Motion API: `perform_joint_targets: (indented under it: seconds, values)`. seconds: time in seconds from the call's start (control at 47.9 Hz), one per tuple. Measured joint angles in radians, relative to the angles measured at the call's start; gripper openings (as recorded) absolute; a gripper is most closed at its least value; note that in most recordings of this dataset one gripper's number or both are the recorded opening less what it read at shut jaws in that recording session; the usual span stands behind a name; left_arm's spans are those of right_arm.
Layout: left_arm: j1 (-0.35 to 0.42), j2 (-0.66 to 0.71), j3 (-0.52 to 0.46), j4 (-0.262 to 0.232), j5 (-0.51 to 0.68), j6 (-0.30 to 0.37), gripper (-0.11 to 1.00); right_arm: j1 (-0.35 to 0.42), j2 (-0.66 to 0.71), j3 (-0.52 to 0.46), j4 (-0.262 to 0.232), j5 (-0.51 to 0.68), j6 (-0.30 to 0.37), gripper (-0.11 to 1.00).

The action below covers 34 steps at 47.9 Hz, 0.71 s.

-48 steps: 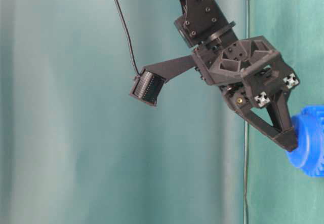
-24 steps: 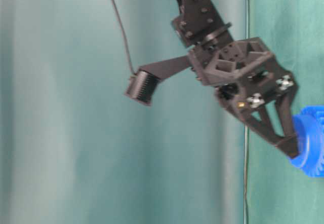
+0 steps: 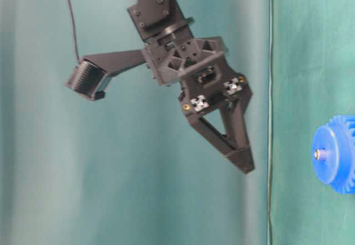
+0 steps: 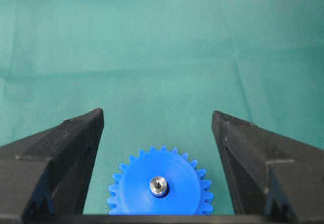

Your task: Insert the shaft placed at a random location into the center hole of the medium gear at another random location.

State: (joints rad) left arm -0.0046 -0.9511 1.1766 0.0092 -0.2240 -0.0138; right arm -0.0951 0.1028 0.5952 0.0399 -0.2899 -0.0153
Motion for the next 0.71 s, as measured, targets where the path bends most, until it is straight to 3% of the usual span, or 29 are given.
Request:
perform_joint_targets:
  seconds: [0.313, 0.71]
  values:
    - [0.0, -0.002, 0.0, 0.0, 0.002, 0.0, 0.0, -0.002, -0.025, 0.02, 0.0, 0.026, 0.0, 0.86]
    - [0.002, -0.002, 0.0, 0.0, 0.008, 0.0, 0.0, 0.0, -0.202, 0.156, 0.0, 0.04, 0.002, 0.86]
